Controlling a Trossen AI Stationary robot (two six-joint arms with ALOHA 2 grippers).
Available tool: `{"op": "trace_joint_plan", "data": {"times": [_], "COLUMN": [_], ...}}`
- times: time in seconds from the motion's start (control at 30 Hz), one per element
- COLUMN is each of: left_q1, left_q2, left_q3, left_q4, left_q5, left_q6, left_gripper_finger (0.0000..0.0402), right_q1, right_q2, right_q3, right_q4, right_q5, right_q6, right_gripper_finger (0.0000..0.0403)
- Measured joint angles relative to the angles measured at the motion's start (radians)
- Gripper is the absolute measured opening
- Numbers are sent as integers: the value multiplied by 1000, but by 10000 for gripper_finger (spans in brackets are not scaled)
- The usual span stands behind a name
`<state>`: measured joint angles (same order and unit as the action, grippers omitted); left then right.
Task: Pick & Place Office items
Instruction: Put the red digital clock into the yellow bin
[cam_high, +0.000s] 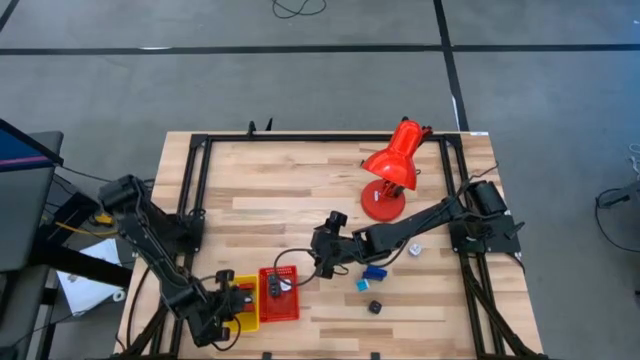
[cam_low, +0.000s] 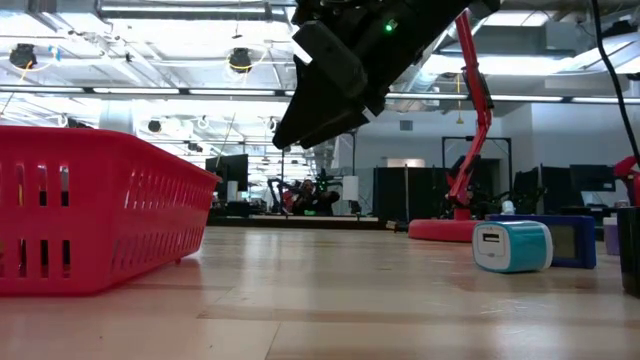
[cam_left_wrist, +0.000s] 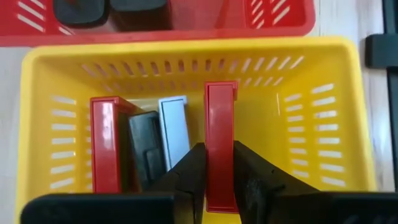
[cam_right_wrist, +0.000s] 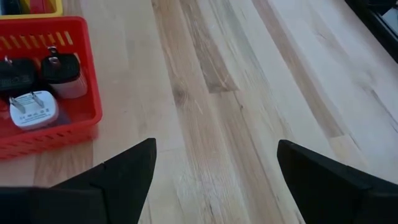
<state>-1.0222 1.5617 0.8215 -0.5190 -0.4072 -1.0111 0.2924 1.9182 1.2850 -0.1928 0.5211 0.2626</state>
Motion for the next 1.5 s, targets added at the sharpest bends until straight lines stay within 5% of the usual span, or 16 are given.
{"op": "trace_joint_plan", "data": {"times": [0.97, 1.5], "left_q1": [-6, -22], "left_q2": [18, 18], "left_q3": [0, 0], "left_q4": [12, 48], "left_q5": [39, 60], "left_q6": [-4, 11], "left_gripper_finger": [64, 128], "right_q1": [2, -1], "right_q2": [0, 0], "right_q3": [0, 0], "right_q4": [-9, -16], "right_q5": [0, -1], "right_q6": [0, -8], "right_gripper_finger": [327, 327]}}
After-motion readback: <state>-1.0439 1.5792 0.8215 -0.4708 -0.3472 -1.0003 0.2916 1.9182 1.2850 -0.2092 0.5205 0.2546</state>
